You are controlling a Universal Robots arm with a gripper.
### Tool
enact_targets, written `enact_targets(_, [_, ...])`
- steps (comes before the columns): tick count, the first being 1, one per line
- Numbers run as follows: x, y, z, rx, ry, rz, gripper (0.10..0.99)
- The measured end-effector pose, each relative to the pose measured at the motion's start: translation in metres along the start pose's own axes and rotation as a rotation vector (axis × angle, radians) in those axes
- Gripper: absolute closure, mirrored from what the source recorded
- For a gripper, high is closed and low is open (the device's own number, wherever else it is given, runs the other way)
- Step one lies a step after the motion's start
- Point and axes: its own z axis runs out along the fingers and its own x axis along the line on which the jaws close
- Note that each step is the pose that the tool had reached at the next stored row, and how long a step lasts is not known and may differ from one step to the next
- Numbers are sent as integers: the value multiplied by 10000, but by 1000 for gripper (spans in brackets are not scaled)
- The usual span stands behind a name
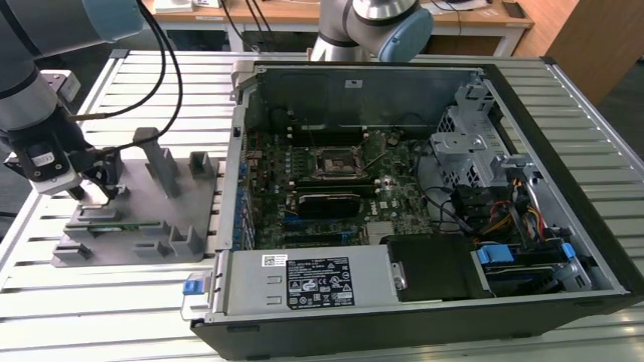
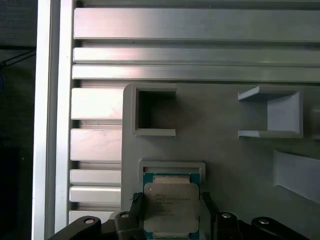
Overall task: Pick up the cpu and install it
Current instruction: 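Pick up the cpu and move it towards the insertion slot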
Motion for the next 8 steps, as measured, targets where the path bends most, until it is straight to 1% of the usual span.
enact_targets(8, [0, 1, -17, 0, -1, 0, 553])
